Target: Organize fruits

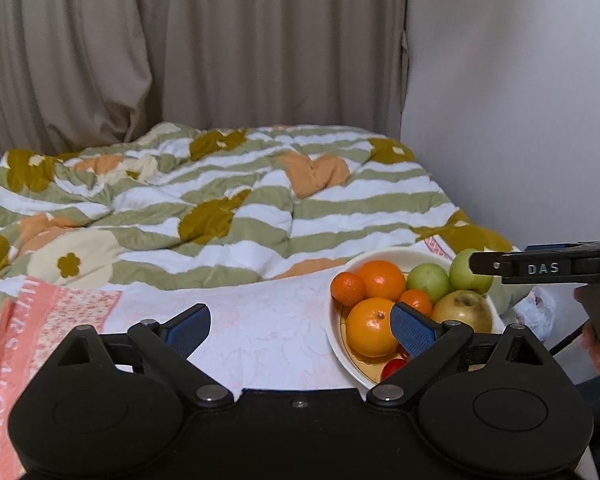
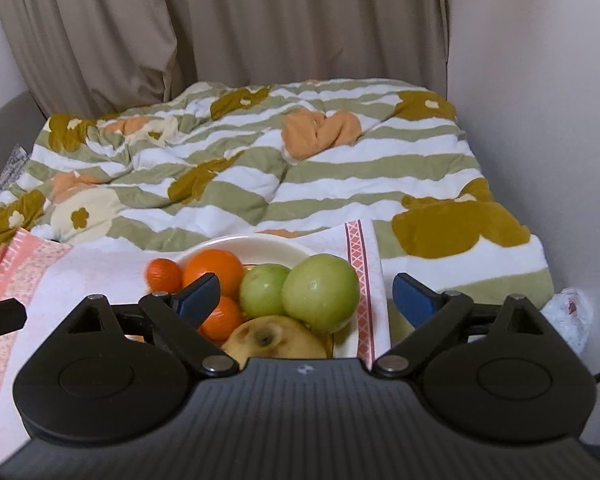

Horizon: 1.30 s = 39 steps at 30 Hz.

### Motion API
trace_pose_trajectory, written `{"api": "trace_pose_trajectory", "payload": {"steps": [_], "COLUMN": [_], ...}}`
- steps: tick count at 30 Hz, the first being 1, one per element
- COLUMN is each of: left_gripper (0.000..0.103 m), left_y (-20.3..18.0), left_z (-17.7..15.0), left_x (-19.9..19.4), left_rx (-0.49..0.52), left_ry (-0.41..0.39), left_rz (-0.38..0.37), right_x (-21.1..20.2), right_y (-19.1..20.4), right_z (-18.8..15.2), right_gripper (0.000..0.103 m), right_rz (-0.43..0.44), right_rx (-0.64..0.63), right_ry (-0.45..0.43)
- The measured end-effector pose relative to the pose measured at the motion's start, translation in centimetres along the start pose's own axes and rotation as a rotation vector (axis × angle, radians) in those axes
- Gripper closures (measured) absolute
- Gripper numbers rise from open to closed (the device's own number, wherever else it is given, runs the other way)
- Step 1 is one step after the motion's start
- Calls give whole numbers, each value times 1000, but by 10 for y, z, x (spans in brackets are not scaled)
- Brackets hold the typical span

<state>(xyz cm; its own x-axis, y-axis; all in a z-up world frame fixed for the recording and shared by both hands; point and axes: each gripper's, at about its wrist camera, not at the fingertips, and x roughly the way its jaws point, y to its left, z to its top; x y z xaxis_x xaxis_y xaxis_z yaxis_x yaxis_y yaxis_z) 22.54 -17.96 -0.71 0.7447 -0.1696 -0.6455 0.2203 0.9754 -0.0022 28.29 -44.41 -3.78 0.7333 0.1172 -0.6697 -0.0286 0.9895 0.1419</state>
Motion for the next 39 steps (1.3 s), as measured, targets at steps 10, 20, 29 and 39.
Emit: {"api": "trace_pose_trajectory", "payload": {"steps": [10, 20, 29, 39], "left_gripper": [3, 0, 0, 0], "left_y": [0, 19, 54, 80], "left_z": [-22, -55, -83, -97], "left_x": [-111, -188, -211, -213], "left_rx": [-62, -98, -99, -100], "left_ry": [-103, -143, -124, -130], "left_rz": [74, 174, 181, 150], "right_x": [-118, -203, -221, -220], "right_y": [40, 101, 143, 165], "right_z": [-11, -50, -91, -103], "right_gripper": [0, 0, 0, 0], "right_rz": [28, 15, -39, -77], "right_rx": [-67, -137, -144, -98], "right_ry": [-102, -100, -54, -46]}}
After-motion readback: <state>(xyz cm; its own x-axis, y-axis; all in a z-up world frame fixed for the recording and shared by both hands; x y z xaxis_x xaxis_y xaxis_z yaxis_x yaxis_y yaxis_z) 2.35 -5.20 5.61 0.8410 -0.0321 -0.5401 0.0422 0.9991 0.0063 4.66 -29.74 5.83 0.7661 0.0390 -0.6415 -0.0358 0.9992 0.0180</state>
